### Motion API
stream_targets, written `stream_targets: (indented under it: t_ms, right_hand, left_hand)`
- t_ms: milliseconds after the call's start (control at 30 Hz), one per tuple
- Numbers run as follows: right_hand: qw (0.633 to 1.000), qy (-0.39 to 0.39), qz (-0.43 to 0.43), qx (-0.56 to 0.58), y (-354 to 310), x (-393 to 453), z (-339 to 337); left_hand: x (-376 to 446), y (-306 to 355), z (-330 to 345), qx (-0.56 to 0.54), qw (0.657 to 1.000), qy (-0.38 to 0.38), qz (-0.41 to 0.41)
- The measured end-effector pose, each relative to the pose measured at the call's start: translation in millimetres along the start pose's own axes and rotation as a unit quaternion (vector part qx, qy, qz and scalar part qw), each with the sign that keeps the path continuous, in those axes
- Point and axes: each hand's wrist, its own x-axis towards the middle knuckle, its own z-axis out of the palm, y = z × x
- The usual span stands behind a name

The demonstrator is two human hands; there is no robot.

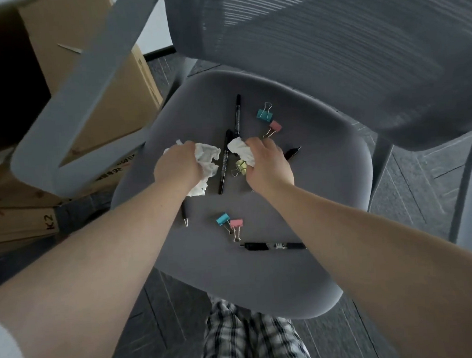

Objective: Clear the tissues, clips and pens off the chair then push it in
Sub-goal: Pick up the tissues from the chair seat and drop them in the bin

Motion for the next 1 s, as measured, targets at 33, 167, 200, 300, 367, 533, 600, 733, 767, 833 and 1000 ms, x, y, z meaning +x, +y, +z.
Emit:
stream_targets:
  t_ms: [33, 167, 200, 300, 367, 533, 600, 733, 767, 833, 1000]
  right_hand:
    - [1.0, -0.006, 0.0, -0.009, 0, -1, 2]
    - [0.999, -0.016, 0.002, -0.029, -1, -8, -1]
    - [0.999, -0.017, 0.004, -0.031, -3, -10, -4]
    - [0.999, -0.015, 0.001, -0.032, -17, -14, -17]
    - [0.999, -0.015, -0.014, -0.038, -29, -19, -25]
    - [0.995, -0.034, -0.078, -0.055, -64, -35, -38]
    - [0.99, -0.057, -0.104, -0.07, -77, -43, -37]
    - [0.972, -0.111, -0.178, -0.105, -98, -71, -25]
    - [0.965, -0.125, -0.199, -0.116, -102, -80, -21]
    - [0.946, -0.152, -0.242, -0.15, -108, -98, -12]
    - [0.891, -0.191, -0.348, -0.219, -118, -141, 13]
  left_hand:
    - [-3, 0, 1, -0.005, 0.999, 0.034, 0.021]
    - [-17, -7, -4, -0.027, 0.995, 0.074, 0.064]
    - [-21, -11, -8, -0.037, 0.995, 0.072, 0.064]
    - [-36, -21, -23, -0.049, 0.995, 0.068, 0.047]
    - [-51, -29, -32, -0.039, 0.997, 0.061, 0.032]
    - [-101, -48, -46, -0.029, 0.998, 0.053, 0.01]
    - [-122, -57, -49, -0.039, 0.998, 0.056, -0.013]
    - [-173, -80, -43, -0.071, 0.991, 0.064, -0.097]
    - [-187, -85, -38, -0.077, 0.989, 0.063, -0.114]
    - [-216, -97, -26, -0.095, 0.982, 0.061, -0.152]
    - [-296, -116, 12, -0.156, 0.952, 0.071, -0.253]
